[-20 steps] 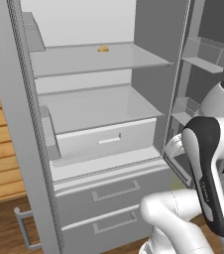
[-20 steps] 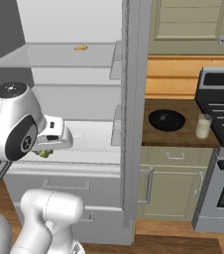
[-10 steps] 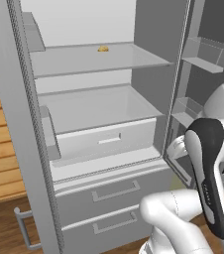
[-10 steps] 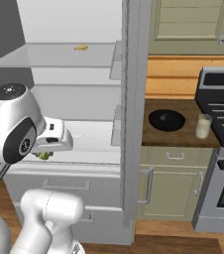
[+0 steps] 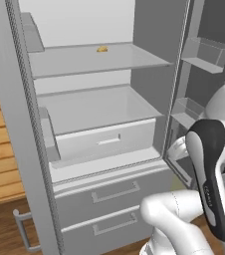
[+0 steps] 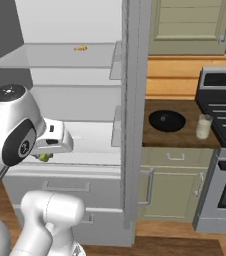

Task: Grab a lemon wedge from the fridge and one ice cube from the ice bowl, and put them in the glass of lemonade.

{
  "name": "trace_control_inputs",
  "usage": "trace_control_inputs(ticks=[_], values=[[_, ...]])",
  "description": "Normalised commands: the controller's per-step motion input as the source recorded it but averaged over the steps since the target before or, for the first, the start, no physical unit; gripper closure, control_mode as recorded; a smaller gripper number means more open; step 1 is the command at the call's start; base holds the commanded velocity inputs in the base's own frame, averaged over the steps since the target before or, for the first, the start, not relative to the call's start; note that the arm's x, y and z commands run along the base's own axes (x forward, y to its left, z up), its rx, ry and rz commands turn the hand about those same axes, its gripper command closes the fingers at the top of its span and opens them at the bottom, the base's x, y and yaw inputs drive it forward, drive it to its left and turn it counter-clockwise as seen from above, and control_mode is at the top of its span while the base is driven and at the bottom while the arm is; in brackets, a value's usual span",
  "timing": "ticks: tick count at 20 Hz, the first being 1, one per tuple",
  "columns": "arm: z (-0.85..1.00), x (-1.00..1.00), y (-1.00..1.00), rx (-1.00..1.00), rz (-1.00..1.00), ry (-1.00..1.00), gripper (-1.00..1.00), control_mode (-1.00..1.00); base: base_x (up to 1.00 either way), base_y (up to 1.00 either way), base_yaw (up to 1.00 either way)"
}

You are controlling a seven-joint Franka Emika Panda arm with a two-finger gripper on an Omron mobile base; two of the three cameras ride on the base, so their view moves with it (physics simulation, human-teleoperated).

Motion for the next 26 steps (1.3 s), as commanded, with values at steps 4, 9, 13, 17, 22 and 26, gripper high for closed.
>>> trace_control_inputs(ticks=[4, 9, 13, 17, 22, 26], values=[[0.00, 0.00, 0.00, 0.00, 0.00, 0.00, 1.00, 1.00, -0.39, 0.92, -0.43], [0.00, 0.00, 0.00, 0.00, 0.00, 0.00, 1.00, 1.00, -0.32, 0.24, -0.47], [0.00, 0.00, 0.00, 0.00, 0.00, 0.00, 1.00, 1.00, -0.44, -0.09, -0.61], [0.00, 0.00, 0.00, 0.00, 0.00, 0.00, 1.00, 1.00, -0.47, -0.21, -0.70], [0.00, 0.00, 0.00, 0.00, 0.00, 0.00, 1.00, 1.00, -0.61, -0.32, -0.59], [0.00, 0.00, 0.00, 0.00, 0.00, 0.00, 1.00, 1.00, -0.20, -0.66, -0.49]])
